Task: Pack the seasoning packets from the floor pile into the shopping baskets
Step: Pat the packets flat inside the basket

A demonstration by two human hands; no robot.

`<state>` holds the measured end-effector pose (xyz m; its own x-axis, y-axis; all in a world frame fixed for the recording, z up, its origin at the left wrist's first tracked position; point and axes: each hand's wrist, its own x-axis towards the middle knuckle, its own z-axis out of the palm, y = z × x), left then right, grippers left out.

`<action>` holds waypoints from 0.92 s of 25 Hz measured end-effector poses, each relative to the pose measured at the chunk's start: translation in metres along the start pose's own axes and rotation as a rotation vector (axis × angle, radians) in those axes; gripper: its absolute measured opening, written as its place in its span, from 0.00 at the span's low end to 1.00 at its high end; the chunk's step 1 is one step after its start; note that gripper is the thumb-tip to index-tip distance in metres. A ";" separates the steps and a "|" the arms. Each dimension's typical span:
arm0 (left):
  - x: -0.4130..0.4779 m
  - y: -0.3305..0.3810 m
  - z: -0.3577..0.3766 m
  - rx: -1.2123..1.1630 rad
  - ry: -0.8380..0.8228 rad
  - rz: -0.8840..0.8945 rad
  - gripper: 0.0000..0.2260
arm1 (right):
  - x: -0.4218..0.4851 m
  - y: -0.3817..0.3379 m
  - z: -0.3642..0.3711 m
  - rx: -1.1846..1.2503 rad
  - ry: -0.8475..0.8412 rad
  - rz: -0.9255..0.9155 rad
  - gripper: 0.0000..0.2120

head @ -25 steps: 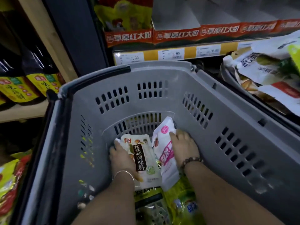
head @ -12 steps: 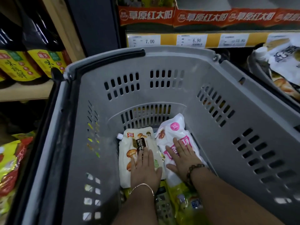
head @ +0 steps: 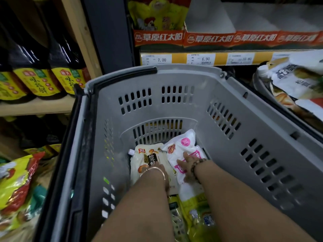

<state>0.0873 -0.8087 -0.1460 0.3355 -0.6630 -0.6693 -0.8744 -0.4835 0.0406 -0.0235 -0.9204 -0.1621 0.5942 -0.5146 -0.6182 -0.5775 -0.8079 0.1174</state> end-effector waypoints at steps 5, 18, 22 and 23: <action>-0.024 -0.016 -0.104 0.096 0.152 0.110 0.17 | -0.028 0.010 -0.079 0.081 0.303 0.031 0.29; -0.217 -0.189 -0.166 -0.267 1.072 0.245 0.24 | -0.129 -0.131 -0.236 0.653 0.906 -0.366 0.29; -0.239 -0.264 -0.111 -0.416 1.094 0.143 0.23 | -0.139 -0.200 -0.255 0.484 0.923 -0.473 0.31; -0.239 -0.279 -0.098 -0.436 1.107 0.116 0.23 | -0.138 -0.218 -0.259 0.426 0.903 -0.483 0.31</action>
<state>0.2852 -0.5714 0.0755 0.5694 -0.7444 0.3487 -0.7985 -0.3999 0.4500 0.1648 -0.7476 0.0990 0.8984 -0.3326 0.2867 -0.2176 -0.9044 -0.3671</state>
